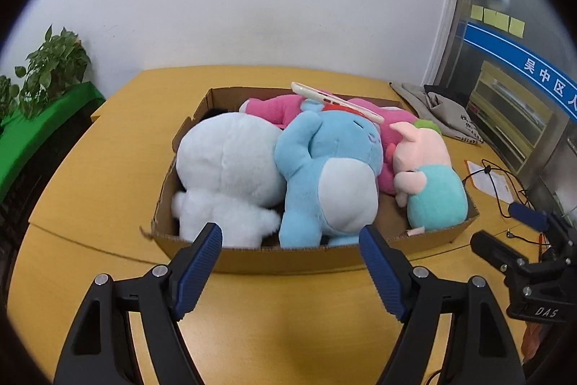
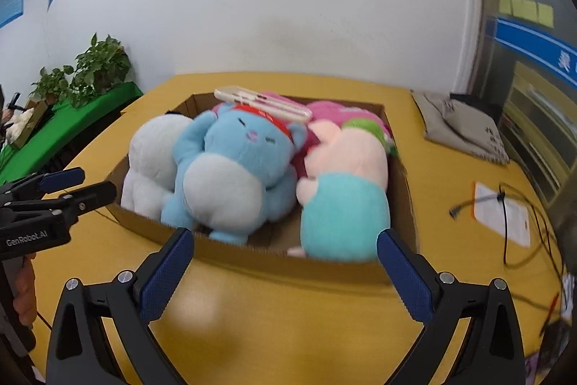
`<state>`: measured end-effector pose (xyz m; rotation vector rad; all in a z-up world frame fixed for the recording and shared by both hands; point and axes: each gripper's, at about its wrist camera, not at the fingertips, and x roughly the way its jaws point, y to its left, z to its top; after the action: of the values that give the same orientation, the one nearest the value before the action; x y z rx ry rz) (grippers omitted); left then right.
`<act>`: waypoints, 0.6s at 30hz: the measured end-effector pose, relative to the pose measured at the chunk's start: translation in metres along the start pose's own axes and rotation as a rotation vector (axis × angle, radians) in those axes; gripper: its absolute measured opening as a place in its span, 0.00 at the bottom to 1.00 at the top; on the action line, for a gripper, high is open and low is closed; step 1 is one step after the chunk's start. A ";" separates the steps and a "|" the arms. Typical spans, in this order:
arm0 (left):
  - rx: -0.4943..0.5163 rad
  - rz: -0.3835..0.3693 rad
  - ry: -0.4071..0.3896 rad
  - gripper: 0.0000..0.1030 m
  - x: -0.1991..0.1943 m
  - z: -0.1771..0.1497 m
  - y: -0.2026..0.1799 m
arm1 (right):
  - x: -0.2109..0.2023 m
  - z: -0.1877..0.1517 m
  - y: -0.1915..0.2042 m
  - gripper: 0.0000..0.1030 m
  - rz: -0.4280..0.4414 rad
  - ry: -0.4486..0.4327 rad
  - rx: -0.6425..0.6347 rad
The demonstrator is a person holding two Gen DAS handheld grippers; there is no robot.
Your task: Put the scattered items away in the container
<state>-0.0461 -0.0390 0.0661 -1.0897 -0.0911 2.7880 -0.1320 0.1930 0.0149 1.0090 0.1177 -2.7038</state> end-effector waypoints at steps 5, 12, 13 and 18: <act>0.012 -0.003 -0.004 0.76 -0.010 -0.013 -0.007 | -0.008 -0.018 -0.007 1.00 -0.038 0.029 0.030; 0.017 -0.013 -0.007 0.76 -0.017 -0.018 -0.011 | -0.021 -0.023 -0.005 1.00 -0.065 0.014 0.024; 0.017 -0.012 -0.008 0.76 -0.018 -0.019 -0.011 | -0.021 -0.023 -0.004 1.00 -0.067 0.013 0.024; 0.015 -0.011 -0.007 0.76 -0.021 -0.021 -0.010 | -0.022 -0.023 -0.001 1.00 -0.073 0.010 0.015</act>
<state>-0.0154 -0.0320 0.0657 -1.0726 -0.0766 2.7785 -0.1011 0.2025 0.0117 1.0426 0.1387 -2.7697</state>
